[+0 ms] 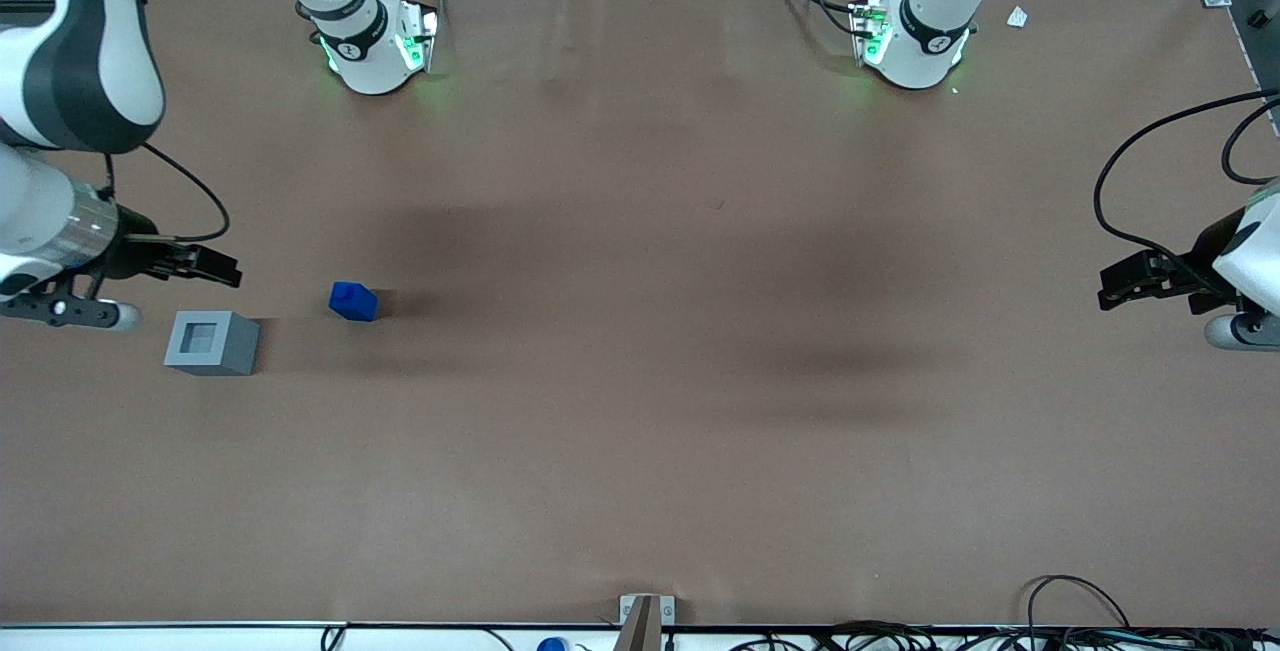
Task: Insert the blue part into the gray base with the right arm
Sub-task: 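Move the open right gripper down over the small blue block, then close the right gripper on the blue block and lift it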
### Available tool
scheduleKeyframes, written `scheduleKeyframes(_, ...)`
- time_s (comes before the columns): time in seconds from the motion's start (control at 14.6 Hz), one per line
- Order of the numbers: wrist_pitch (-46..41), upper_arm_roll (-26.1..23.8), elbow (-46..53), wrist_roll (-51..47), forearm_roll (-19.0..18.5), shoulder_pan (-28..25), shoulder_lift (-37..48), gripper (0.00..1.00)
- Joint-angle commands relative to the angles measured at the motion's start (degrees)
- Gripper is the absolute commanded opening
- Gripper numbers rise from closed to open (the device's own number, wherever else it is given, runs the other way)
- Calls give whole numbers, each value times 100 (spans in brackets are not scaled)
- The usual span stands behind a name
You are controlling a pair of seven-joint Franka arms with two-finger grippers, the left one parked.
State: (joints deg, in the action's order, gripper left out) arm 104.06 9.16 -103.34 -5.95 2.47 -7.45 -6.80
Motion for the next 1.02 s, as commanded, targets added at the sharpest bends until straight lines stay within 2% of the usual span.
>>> scheduleKeyframes(0.0,569,-2,-746,-398,43,-265,223,100)
scheduleKeyframes(0.48,2617,-2,-2268,-381,34,-398,232,99)
scheduleKeyframes(0.96,3373,-19,-2515,-363,8,-538,-312,97)
